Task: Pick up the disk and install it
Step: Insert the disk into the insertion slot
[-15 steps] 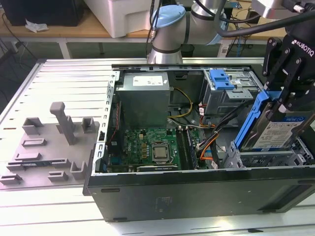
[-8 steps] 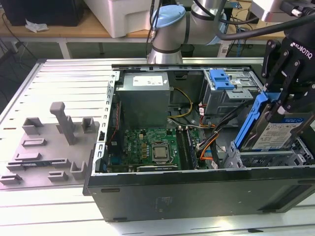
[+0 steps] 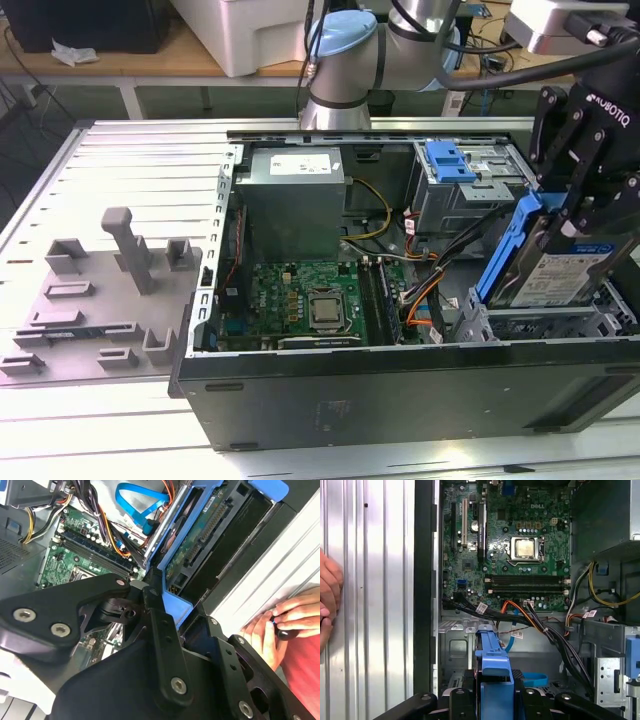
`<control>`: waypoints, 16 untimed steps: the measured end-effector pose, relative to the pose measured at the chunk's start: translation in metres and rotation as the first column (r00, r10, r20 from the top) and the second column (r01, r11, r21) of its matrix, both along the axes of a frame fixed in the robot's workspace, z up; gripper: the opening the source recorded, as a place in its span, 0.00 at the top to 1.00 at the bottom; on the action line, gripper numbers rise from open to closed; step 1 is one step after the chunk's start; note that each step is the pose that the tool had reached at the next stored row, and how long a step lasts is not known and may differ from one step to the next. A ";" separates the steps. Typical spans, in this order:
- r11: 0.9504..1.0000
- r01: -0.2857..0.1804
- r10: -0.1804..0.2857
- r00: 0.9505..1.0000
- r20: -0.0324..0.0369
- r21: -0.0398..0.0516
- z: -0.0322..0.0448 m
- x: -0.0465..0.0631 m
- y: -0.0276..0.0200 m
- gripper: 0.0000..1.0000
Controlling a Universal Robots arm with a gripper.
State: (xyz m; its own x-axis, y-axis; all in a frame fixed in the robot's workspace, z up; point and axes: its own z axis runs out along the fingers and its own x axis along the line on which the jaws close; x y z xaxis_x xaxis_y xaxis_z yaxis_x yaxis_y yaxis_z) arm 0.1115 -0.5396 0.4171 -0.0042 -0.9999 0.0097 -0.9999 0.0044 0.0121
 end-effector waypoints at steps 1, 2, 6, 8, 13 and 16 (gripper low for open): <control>1.000 0.000 0.000 1.000 0.000 0.000 -0.0005 0.000 0.0000 0.63; 1.000 0.000 0.000 1.000 0.000 0.000 -0.0014 0.000 0.0000 0.63; 1.000 0.000 0.000 1.000 0.000 0.000 -0.0041 0.000 0.0000 0.63; 1.000 0.000 0.000 1.000 0.000 0.000 -0.0053 0.000 0.0000 0.63; 1.000 0.000 0.000 1.000 0.000 0.000 -0.0093 0.000 0.0000 0.63; 1.000 0.000 0.000 1.000 0.000 0.000 -0.0119 0.000 0.0000 0.63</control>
